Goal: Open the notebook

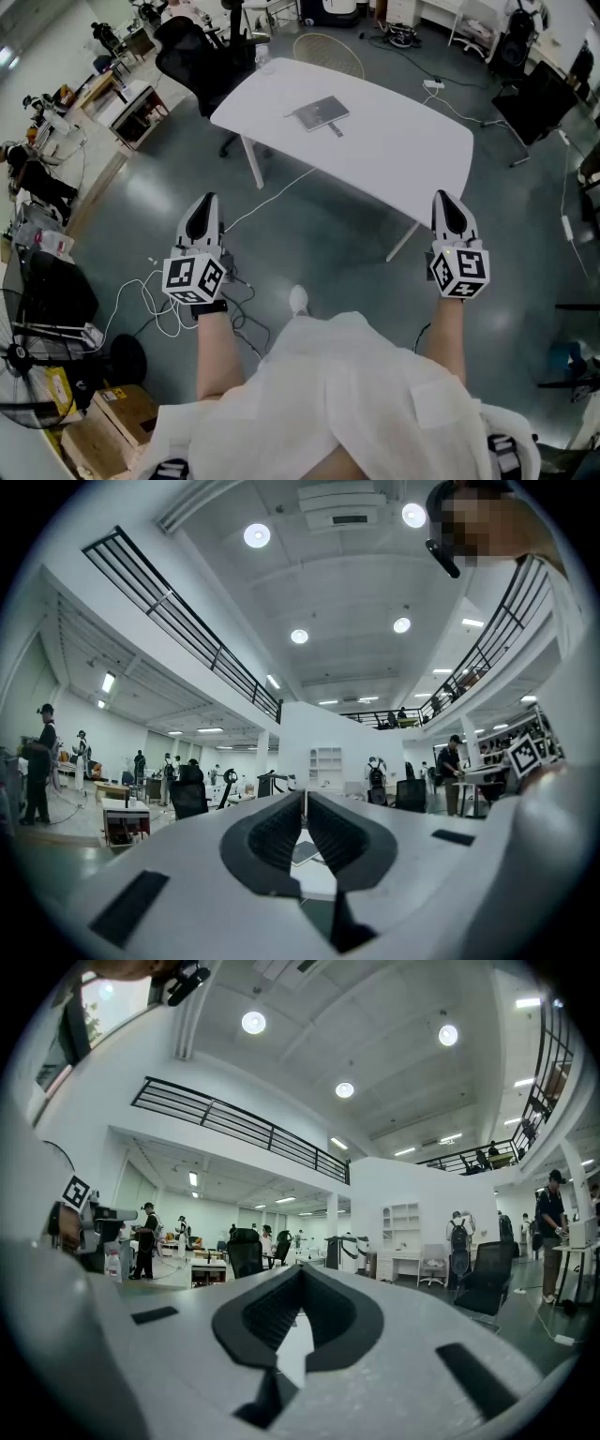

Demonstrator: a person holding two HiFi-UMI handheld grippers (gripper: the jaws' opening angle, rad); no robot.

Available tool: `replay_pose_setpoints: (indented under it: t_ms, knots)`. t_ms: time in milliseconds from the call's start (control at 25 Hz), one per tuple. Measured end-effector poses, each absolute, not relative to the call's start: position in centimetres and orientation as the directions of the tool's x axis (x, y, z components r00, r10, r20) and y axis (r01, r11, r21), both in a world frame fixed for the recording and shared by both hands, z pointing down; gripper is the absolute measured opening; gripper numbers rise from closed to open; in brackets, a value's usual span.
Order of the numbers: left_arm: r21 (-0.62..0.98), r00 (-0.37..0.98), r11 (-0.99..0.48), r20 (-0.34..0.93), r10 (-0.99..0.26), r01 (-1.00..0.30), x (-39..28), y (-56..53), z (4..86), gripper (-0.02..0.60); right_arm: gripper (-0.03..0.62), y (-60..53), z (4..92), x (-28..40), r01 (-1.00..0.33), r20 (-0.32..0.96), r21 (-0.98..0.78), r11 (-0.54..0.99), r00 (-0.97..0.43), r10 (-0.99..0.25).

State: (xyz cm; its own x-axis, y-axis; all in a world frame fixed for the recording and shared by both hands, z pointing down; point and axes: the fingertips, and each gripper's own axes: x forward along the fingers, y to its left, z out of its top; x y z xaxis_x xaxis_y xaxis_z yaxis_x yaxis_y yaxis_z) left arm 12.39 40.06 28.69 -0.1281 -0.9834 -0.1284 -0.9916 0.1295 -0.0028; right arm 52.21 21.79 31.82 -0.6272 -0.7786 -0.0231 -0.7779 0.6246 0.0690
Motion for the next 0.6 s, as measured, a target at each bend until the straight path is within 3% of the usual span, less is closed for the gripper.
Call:
replay_pose_setpoints:
  t_ms: [600]
  knots:
    - [0.004,-0.124,0.124,-0.122,-0.985,-0.992,12.54,39.85,28.84,0.021,0.002,20.79,32.12,51.84,-0.764,-0.039,0.070,0.641,-0.644,-0.764]
